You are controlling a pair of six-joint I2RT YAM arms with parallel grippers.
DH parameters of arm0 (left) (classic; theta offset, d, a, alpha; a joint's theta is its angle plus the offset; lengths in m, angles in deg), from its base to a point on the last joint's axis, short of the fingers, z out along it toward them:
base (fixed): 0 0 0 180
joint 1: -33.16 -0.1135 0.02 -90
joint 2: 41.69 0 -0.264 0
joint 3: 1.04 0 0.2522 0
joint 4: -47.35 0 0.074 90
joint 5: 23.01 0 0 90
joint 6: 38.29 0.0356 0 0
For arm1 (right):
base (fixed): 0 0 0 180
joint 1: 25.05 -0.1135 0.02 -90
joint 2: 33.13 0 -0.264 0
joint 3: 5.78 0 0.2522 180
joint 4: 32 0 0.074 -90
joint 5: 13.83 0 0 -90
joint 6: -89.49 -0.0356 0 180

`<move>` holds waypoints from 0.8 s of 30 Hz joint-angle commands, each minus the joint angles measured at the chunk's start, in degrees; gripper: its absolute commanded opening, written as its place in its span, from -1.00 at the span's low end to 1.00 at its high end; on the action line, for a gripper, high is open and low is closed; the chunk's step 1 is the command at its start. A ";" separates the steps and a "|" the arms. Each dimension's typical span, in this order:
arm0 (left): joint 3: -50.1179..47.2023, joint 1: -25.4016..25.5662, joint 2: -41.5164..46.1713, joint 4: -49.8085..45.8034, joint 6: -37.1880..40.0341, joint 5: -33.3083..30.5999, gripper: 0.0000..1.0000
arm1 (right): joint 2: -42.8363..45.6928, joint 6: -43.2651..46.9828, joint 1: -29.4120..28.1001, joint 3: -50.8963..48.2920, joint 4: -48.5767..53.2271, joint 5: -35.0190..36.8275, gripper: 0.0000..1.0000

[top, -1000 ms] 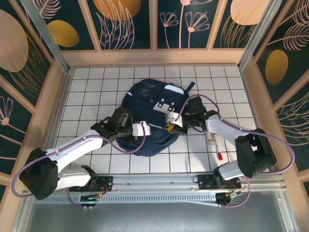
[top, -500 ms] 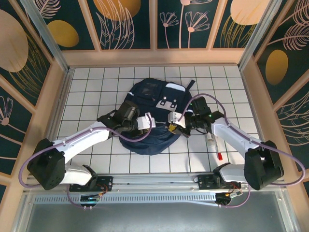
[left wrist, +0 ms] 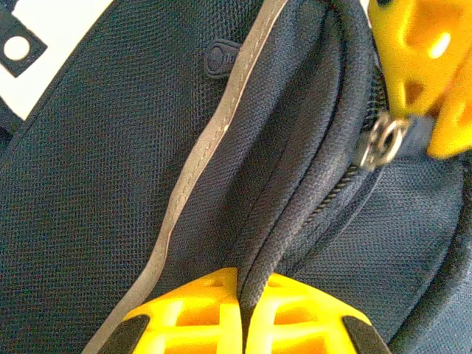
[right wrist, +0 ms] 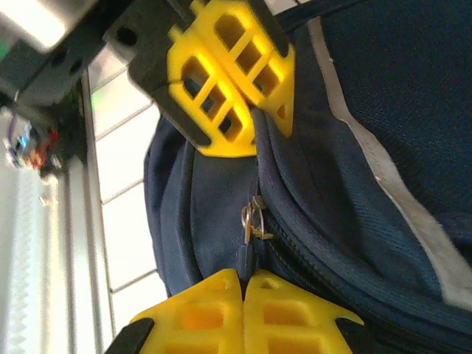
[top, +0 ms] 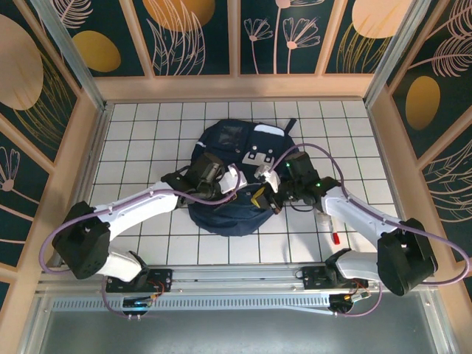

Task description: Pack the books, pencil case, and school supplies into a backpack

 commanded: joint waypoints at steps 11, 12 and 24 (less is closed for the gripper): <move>1.84 -0.10 3.15 5.96 -39.29 -0.57 0.00 | -2.43 -45.76 -10.60 -1.21 -9.14 7.51 -0.77; 0.44 -0.32 3.90 5.27 -42.39 0.93 0.02 | -2.96 -47.62 -11.05 -1.20 -9.63 6.89 -0.72; -10.44 0.18 10.44 10.44 -77.48 8.12 0.02 | 8.06 -49.25 -11.78 1.74 2.38 19.45 0.06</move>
